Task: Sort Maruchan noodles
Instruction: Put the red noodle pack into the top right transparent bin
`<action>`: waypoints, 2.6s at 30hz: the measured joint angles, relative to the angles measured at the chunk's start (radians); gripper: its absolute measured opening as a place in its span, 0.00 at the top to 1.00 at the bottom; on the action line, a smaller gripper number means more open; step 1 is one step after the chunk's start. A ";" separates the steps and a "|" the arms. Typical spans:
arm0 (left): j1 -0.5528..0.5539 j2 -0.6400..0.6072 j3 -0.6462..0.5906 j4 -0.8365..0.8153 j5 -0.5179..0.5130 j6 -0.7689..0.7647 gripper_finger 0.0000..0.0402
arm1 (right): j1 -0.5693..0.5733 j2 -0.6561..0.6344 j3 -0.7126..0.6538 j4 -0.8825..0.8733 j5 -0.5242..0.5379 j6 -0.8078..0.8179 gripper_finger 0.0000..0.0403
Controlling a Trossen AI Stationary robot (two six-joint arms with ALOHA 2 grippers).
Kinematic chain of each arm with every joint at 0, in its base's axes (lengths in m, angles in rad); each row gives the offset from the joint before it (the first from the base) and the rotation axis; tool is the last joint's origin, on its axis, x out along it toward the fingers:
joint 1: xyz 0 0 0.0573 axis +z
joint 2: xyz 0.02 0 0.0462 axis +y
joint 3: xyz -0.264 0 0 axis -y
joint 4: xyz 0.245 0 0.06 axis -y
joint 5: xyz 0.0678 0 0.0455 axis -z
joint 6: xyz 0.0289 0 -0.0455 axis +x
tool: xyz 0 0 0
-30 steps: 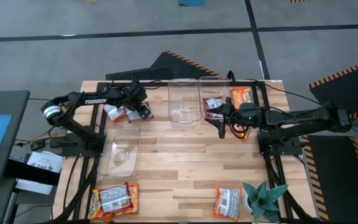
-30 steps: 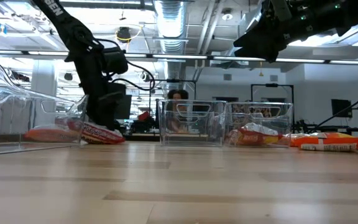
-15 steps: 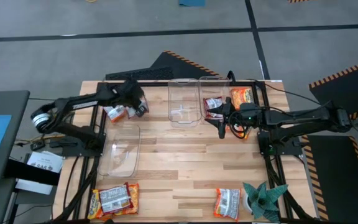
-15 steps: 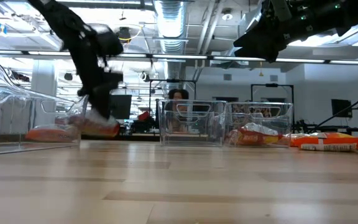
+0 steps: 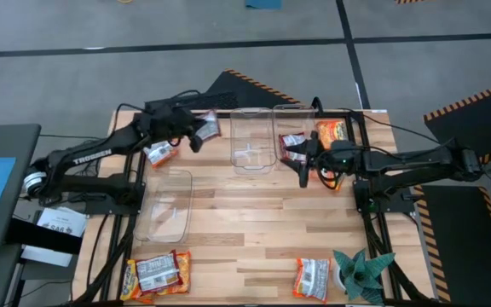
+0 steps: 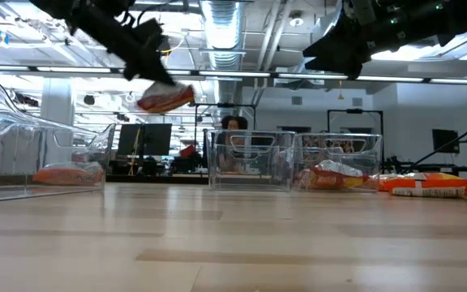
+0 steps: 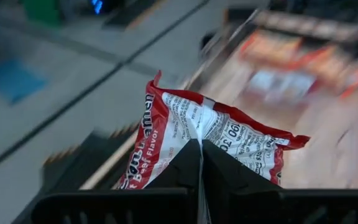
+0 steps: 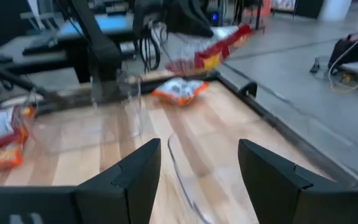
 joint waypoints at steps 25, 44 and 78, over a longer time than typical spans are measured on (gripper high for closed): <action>-0.131 0.969 0.666 0.525 0.287 0.008 1.00 | 0.043 -0.002 0.001 0.178 -0.007 -0.086 0.41; -0.132 1.125 0.950 0.361 0.294 0.002 0.68 | 0.049 -0.002 0.001 0.196 -0.007 -0.088 0.41; -0.348 -0.209 -0.270 0.420 0.407 -0.131 0.53 | 0.049 -0.002 0.001 0.165 -0.006 -0.087 0.41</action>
